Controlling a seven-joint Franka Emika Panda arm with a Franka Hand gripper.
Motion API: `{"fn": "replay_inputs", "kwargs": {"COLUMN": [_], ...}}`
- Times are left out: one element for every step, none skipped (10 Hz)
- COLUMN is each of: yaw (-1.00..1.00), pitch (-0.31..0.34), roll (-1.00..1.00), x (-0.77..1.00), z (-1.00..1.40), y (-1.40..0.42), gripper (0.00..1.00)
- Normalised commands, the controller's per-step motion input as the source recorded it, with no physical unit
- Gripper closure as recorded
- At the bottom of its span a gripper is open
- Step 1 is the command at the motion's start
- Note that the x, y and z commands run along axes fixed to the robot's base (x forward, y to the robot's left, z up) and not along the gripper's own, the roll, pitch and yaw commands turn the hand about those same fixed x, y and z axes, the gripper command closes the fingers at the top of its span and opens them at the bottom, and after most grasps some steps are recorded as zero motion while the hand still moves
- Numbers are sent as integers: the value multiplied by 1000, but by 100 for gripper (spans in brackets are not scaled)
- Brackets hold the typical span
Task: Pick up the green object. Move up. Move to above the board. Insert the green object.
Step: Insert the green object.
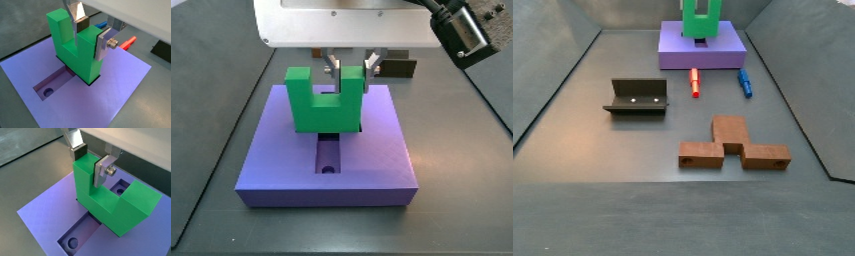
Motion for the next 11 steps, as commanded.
{"fn": "replay_inputs", "kwargs": {"yaw": [31, 34, 9, 0, 29, 43, 51, 60, 43, 9, 0], "pitch": [-53, -59, -56, -63, -61, -63, -56, -66, -97, -67, 0], "roll": [-74, -64, -36, 1, 70, 107, 187, 181, 96, 13, 0], "x": [-20, 0, 0, -3, -17, -71, -197, -206, -103, -163, 0], "z": [-29, -194, -417, -726, -877, -917, -926, -989, -914, -534, 0], "y": [-83, -31, 0, 0, 0, 0, 0, 0, 0, 0, 0], "gripper": [100, 100, 100, 100, 100, 100, 100, 100, 100, 100, 100]}}
